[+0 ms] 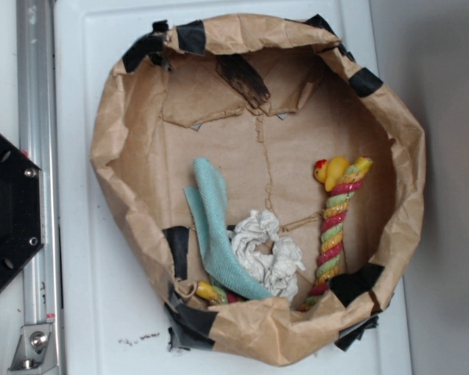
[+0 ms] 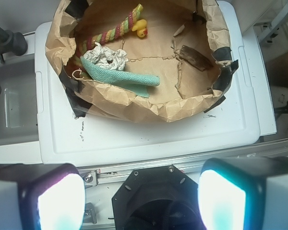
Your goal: Grab the multicolored rope.
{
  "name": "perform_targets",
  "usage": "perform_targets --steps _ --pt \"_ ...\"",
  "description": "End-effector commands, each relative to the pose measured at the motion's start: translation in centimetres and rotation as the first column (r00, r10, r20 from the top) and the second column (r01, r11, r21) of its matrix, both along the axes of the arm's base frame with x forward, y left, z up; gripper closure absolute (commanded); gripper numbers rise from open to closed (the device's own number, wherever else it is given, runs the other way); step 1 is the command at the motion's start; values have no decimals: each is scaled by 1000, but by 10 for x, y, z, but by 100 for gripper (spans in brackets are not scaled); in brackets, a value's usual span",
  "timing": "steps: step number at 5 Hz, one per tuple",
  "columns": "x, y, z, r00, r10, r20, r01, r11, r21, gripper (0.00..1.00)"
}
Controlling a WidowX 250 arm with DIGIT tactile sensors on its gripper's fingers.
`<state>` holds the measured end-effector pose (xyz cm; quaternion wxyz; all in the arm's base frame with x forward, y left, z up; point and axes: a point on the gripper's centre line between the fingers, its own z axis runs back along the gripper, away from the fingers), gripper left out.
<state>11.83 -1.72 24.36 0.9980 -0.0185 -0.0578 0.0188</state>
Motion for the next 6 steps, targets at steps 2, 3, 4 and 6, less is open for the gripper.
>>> perform_targets --steps 2,3,4,6 --pt "50 19 -50 991 127 39 -127 992 -8 0" --pt "100 30 -86 982 179 57 -174 981 -87 0" --pt "151 34 -122 977 185 107 -160 964 -211 0" --pt "194 -5 -167 982 160 97 -125 947 -297 0"
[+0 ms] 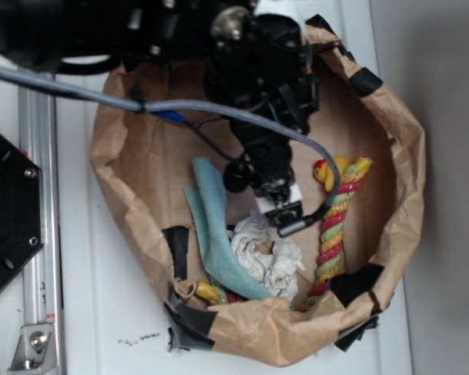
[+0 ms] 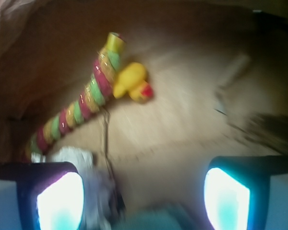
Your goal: Grab the multicolored rope.
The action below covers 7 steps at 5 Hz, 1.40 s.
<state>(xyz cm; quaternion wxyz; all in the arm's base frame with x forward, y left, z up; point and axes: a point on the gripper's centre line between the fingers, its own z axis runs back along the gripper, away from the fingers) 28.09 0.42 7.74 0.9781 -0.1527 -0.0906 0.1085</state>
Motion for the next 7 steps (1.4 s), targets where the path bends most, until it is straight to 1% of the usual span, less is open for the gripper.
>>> perform_targets --steps 1,2,3,4,5,6,7 --pt "47 -55 -12 1000 -11 29 13 997 -73 0" --pt "55 -69 -15 1000 -5 24 8 995 -101 0" --pt "58 -81 -40 999 -20 -27 18 998 -67 0" --pt "49 -77 -68 993 -32 -115 31 999 -4 100" --pt "40 -75 -59 992 -55 -117 59 998 34 100" --pt "8 -46 -11 990 -78 -115 99 976 192 100" --pt "-16 -19 38 993 -99 -64 114 949 294 100"
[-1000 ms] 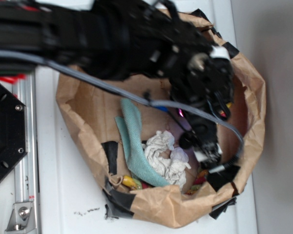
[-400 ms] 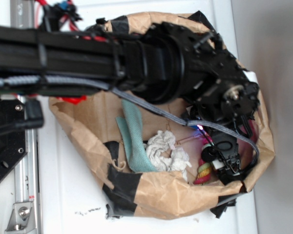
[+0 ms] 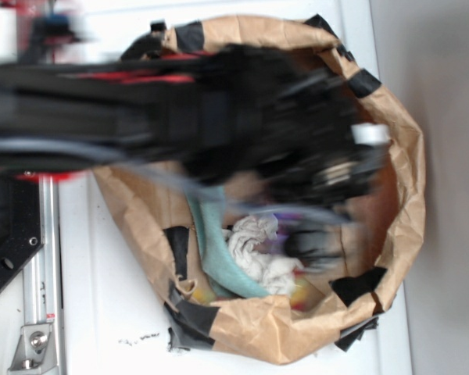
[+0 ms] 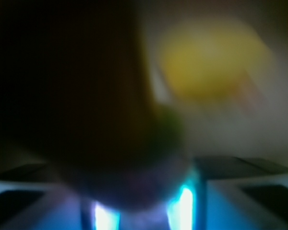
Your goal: Grab the multicolored rope.
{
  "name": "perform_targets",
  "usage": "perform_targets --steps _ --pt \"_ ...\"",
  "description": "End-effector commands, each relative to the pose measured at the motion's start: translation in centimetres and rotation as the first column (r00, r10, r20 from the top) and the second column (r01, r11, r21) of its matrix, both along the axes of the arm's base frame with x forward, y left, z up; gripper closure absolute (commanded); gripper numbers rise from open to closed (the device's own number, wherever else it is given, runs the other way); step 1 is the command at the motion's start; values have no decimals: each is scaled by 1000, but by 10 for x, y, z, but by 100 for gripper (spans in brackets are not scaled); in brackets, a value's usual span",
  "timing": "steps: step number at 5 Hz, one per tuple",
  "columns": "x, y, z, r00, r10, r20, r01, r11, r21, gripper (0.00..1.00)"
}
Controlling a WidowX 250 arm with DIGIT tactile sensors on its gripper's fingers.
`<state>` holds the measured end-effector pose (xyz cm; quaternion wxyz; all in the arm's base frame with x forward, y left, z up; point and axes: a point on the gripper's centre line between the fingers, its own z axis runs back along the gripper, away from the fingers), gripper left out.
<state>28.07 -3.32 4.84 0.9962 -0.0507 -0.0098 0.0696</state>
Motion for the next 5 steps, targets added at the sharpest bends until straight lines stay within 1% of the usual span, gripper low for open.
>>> perform_targets --steps 1,2,3,4,5 --pt "-25 30 117 977 -119 176 87 980 181 100" --pt "-22 24 145 962 -259 87 237 948 212 100" --pt "-17 26 139 960 -276 42 257 933 253 100" --pt "-12 25 134 987 -163 -4 157 942 295 100" --pt "-8 22 124 979 -204 -24 202 936 288 100"
